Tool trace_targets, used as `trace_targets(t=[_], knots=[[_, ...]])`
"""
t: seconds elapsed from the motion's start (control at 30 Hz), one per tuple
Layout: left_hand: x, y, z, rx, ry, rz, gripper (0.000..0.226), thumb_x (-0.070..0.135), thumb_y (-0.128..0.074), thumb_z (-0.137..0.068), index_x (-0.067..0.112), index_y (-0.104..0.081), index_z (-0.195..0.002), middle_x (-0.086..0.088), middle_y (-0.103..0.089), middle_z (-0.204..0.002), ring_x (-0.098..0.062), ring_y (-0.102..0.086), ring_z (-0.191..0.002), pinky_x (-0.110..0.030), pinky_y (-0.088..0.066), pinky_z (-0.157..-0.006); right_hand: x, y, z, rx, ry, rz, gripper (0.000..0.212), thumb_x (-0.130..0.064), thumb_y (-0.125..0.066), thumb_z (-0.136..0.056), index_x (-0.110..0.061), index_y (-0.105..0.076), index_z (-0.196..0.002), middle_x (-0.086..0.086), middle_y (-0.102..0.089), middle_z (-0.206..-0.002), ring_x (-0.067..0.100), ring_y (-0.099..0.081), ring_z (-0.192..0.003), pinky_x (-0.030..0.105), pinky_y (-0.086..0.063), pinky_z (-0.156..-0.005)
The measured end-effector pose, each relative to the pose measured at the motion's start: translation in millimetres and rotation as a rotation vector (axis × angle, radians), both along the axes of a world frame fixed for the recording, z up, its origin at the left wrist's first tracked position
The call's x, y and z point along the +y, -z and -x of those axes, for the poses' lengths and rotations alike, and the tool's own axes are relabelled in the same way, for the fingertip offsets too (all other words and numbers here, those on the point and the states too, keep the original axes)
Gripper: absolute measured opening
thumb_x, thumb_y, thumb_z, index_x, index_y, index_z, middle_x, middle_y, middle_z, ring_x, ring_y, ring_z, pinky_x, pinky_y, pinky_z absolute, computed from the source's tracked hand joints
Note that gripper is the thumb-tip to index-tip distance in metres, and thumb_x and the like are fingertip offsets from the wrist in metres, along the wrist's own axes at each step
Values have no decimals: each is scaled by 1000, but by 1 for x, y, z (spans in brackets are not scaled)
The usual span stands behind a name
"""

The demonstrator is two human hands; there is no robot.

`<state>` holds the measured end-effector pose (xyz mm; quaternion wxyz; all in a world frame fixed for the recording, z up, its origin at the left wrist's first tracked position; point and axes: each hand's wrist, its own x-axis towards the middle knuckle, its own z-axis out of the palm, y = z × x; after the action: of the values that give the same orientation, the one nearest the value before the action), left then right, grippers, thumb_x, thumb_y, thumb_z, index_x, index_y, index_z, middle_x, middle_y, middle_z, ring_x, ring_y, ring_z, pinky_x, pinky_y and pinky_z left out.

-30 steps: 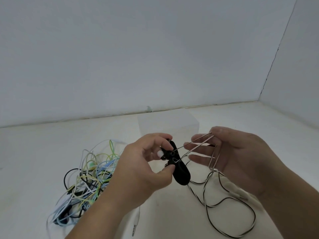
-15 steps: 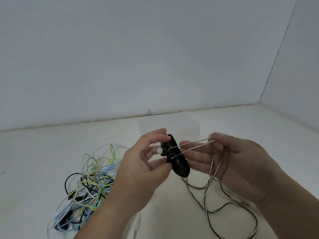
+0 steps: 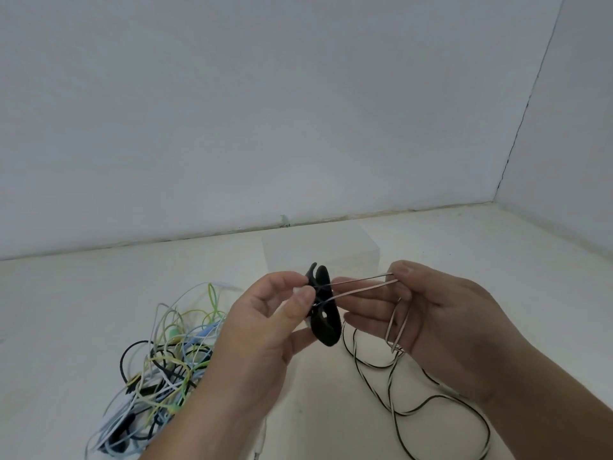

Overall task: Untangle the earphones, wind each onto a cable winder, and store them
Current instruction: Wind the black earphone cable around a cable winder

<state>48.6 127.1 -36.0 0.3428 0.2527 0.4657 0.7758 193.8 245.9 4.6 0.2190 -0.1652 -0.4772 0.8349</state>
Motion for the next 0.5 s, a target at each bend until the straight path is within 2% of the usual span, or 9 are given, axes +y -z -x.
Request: trace_targets(t=[0.1,0.2,0.23,0.3,0.4,0.5], knots=[[3,5,-1,-2,-71,47,38,3,-84,-64,9,-62,-95,-14,-69,-94,-22,-65,-69,-44,-59,-67,-4,1,1,-20,3,-14,18,-16,-50,-83,-8,-45,-68,35,-67,-112,47,-67,-106,57,-47,-99],[3,5,-2,-52,-80,62,54,1,-81,-64,8,-58,-112,-18,-71,-103,-23,-70,-73,-43,-60,-66,-5,3,2,-32,5,-47,21,-16,-52,-83,-7,-47,-65,32,-68,-111,45,-67,-106,56,-47,-100],[3,5,-3,-75,-61,68,56,-2,-83,-64,7,-59,-114,-19,-72,-103,-22,-71,-74,-42,-61,-65,-5,4,2,-33,12,-59,20,-16,-52,-84,-6,-47,-67,31,-69,-110,45,-68,-105,56,-48,-100],[2,3,-7,-111,6,81,42,4,-76,-67,5,-67,-108,-16,-74,-94,-20,-71,-72,-37,-60,-58,-5,4,1,-38,17,-89,15,-17,-53,-83,-2,-51,-80,29,-70,-109,43,-69,-103,57,-49,-100],[3,3,-8,-123,60,101,39,11,-68,-72,0,-68,-109,-14,-73,-90,-20,-71,-71,-34,-58,-56,-2,4,-1,-67,22,-139,36,-19,-53,-82,8,-53,-105,26,-72,-108,39,-71,-100,58,-48,-101],[2,3,-8,-138,50,81,41,14,-67,-73,-5,-66,-110,-15,-72,-85,-20,-69,-68,-37,-60,-61,1,3,-2,-84,40,-163,41,-20,-53,-80,15,-55,-102,27,-71,-108,40,-72,-97,58,-51,-97]])
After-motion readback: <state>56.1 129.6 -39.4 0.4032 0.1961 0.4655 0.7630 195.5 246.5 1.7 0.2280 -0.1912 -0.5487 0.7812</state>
